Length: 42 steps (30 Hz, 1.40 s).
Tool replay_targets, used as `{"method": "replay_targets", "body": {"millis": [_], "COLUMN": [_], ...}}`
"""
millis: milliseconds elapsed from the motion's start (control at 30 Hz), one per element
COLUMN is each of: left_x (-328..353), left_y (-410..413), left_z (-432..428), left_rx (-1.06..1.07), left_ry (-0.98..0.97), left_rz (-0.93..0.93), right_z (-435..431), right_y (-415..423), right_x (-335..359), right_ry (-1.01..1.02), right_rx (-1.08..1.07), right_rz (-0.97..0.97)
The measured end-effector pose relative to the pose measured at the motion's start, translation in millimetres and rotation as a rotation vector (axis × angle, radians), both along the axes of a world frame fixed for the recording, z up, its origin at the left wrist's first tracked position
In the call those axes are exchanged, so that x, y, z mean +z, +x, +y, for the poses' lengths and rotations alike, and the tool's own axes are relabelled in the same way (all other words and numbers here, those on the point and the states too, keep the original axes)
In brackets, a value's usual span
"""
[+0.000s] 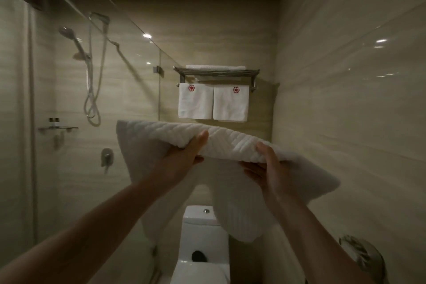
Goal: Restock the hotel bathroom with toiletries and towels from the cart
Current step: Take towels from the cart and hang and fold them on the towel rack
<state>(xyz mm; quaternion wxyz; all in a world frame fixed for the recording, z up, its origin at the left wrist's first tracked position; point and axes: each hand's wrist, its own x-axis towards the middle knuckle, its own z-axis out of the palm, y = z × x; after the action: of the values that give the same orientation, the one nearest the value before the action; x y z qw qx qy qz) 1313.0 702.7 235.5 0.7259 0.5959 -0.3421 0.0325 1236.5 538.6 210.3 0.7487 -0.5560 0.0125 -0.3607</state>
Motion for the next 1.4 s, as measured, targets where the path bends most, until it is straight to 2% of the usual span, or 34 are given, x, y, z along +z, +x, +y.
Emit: {"method": "replay_targets", "body": {"millis": [200,333,533,600,733,833,933,1067,1233,1400], "left_x": [15,16,21,25,30,38,49,69,103,128], "left_y": [85,134,211,239,292,332,374,427,486,529], "left_z": [-48,-79,-115,-124,-137,-143,-148,-150,-154,-168], "left_rx": [-0.085,-0.135,-0.093,-0.067,-0.048,-0.03,0.043,0.134,0.234,0.246], "left_ry": [-0.05,-0.054,0.007,0.039,0.08,0.081,0.072,0.178,0.149,0.054], "left_rz": [-0.057,-0.09,-0.086,-0.075,-0.107,-0.165,-0.27,-0.41,-0.581,-0.638], "right_z": [-49,-79,-125,-136,-155,-169,-185,-191,-198,-201], "right_y": [72,124,206,234,291,331,374,418,469,505], "right_x": [16,15,16,23,37,49,64,88,121,158], "right_ry": [-0.104,-0.15,-0.56,-0.62,-0.675,-0.813,-0.917,-0.964,-1.06,-1.113], "right_rx": [-0.038,0.091,0.182,0.16,0.118,0.084,-0.021,-0.108,-0.224,-0.325], "right_rz": [-0.062,-0.073,0.187,0.246,0.196,0.253,0.295,0.31,0.222,0.125]}}
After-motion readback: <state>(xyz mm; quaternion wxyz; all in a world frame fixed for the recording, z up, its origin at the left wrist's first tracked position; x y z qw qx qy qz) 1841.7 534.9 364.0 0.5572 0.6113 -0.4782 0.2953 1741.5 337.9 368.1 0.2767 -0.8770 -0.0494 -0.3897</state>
